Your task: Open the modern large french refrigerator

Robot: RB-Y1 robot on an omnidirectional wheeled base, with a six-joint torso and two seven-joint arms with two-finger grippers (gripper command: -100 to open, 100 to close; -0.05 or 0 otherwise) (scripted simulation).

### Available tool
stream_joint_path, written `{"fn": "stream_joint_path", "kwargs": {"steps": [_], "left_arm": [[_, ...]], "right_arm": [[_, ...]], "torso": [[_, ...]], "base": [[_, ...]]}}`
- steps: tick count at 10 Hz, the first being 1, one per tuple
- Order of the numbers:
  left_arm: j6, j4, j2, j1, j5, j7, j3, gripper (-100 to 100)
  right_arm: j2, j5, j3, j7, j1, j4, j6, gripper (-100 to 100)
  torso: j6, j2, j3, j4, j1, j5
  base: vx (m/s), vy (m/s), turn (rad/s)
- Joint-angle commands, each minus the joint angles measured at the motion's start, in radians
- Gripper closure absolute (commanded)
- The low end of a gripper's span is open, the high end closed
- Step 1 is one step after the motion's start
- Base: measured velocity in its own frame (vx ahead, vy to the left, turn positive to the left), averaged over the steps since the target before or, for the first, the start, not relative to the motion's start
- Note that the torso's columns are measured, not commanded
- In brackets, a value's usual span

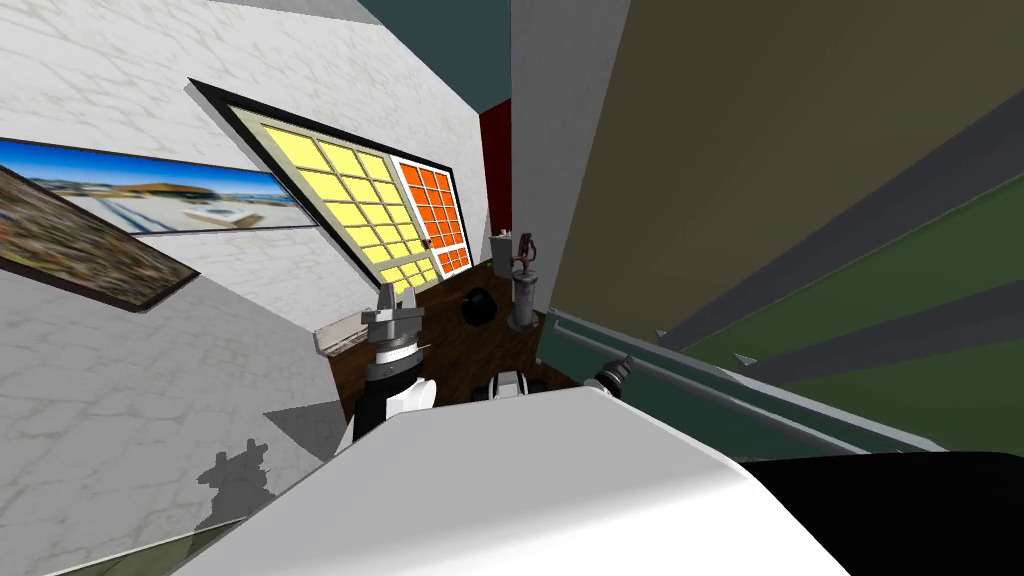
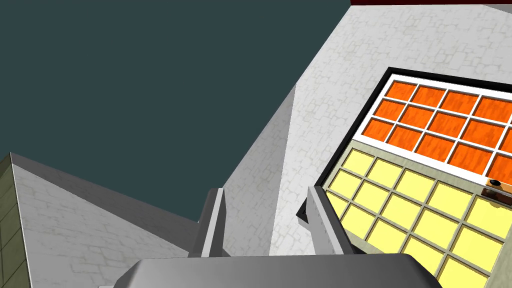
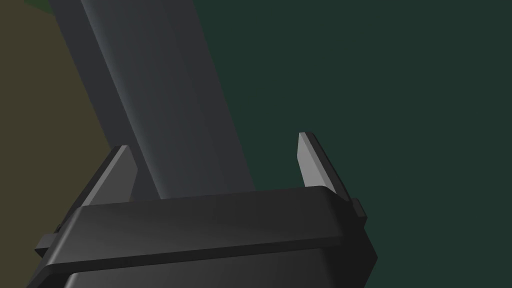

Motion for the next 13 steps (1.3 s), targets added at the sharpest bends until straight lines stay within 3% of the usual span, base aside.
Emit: {"fn": "stream_joint_path", "kwargs": {"steps": [1,2,3,4,5,6,7,9,13], "left_arm": [[0.000,0.000,0.000,0.000,0.000,0.000,0.000,0],[0.000,0.000,0.000,0.000,0.000,0.000,0.000,0],[0.000,0.000,0.000,0.000,0.000,0.000,0.000,0],[0.000,0.000,0.000,0.000,0.000,0.000,0.000,0],[0.000,0.000,0.000,0.000,0.000,0.000,0.000,0],[0.000,0.000,0.000,0.000,0.000,0.000,0.000,0],[0.000,0.000,0.000,0.000,0.000,0.000,0.000,0],[0.000,0.000,0.000,0.000,0.000,0.000,0.000,0],[0.000,0.000,0.000,0.000,0.000,0.000,0.000,0]], "right_arm": [[0.009,0.078,0.009,0.019,-0.015,0.040,0.032,-100],[0.012,0.109,0.013,0.030,-0.026,0.082,0.066,-100],[0.012,0.131,0.013,0.030,-0.026,0.082,0.066,-100],[0.016,0.164,0.017,0.040,-0.037,0.120,0.097,-100],[0.016,0.180,0.017,0.040,-0.037,0.120,0.097,-100],[0.019,0.218,0.022,0.049,-0.046,0.156,0.125,-100],[0.019,0.226,0.022,0.049,-0.046,0.156,0.125,-100],[0.027,0.294,0.031,0.065,-0.064,0.219,0.174,-100],[0.034,0.363,0.040,0.076,-0.077,0.267,0.211,-100]], "torso": [[0.001,0.001,0.000,0.000,0.000,-0.001],[0.005,0.004,0.001,0.000,0.001,0.002],[0.005,0.006,0.003,0.000,0.002,0.001],[0.008,0.008,0.003,0.001,0.002,0.003],[0.007,0.009,0.004,0.001,0.003,0.003],[0.009,0.009,0.003,0.001,0.003,0.004],[0.009,0.009,0.003,0.001,0.003,0.004],[0.008,0.009,0.004,0.001,0.004,0.004],[0.009,0.009,0.003,0.001,0.003,0.005]], "base": [[0.017,0.031,0.142],[0.011,0.029,0.163],[0.007,0.024,0.111],[0.009,0.024,0.204],[0.008,0.018,0.077],[0.009,0.022,0.150],[0.005,0.019,0.072],[0.002,0.023,0.182],[0.004,0.016,0.064]]}}
